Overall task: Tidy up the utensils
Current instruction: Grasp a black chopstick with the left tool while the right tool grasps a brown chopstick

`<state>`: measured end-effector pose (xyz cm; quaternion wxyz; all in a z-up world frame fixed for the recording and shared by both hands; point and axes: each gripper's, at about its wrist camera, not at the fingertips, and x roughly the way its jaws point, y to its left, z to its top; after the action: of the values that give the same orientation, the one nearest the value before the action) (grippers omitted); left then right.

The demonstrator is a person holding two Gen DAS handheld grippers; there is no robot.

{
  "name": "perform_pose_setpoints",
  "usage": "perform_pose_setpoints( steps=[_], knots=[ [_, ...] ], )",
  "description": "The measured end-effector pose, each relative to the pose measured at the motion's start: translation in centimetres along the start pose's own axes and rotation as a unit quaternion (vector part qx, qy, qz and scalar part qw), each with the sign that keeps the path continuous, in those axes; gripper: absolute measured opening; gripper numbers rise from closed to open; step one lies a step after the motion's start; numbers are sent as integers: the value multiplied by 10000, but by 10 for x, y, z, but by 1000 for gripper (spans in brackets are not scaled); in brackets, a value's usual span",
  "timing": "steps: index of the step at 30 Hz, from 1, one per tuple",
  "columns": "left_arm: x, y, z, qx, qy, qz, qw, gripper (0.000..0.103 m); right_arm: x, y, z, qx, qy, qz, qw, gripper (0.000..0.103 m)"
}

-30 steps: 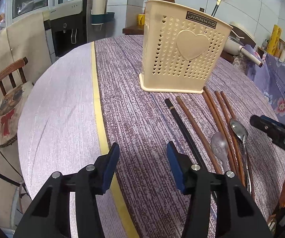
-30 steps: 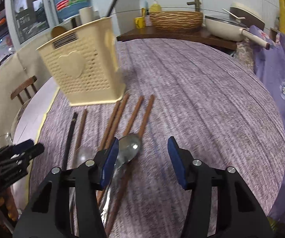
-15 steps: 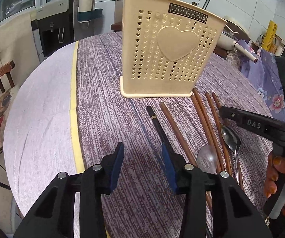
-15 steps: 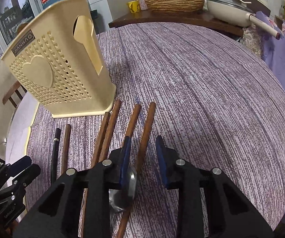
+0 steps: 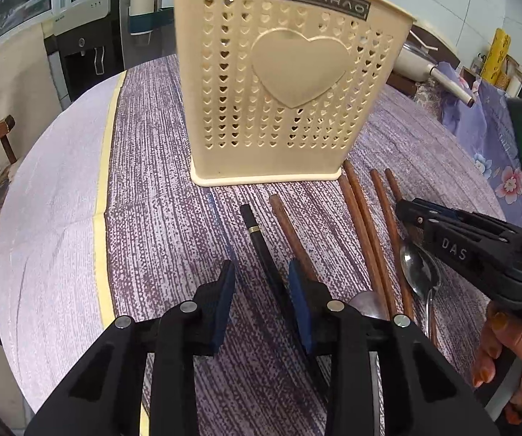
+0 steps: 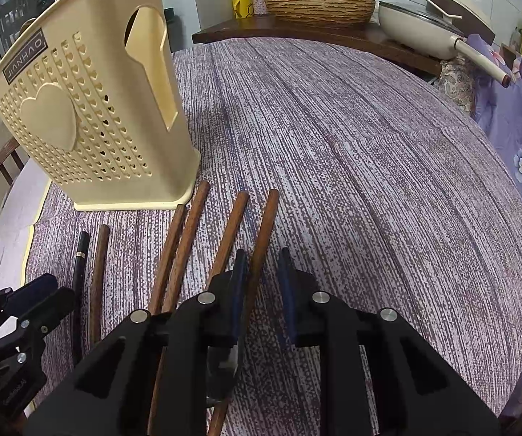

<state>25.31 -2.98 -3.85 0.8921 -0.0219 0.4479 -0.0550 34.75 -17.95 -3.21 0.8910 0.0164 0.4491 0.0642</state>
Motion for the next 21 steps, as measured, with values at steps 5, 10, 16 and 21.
perform_pose_setpoints(
  steps=[5, 10, 16, 21],
  knots=[
    [6, -7, 1, 94, -5, 220, 9997, 24, 2, -3, 5, 85, 67, 76, 9999, 14],
    [11, -11, 7, 193, -16, 404, 9990, 18, 8, -4, 12, 98, 23, -9, 9999, 11],
    [14, -11, 14, 209, 5, 507, 9985, 14, 13, -4, 19, 124, 7, -72, 9999, 10],
    [14, -12, 14, 218, -24, 552, 9982, 13, 14, -1, 20, 127, -29, -121, 9998, 10]
  ],
)
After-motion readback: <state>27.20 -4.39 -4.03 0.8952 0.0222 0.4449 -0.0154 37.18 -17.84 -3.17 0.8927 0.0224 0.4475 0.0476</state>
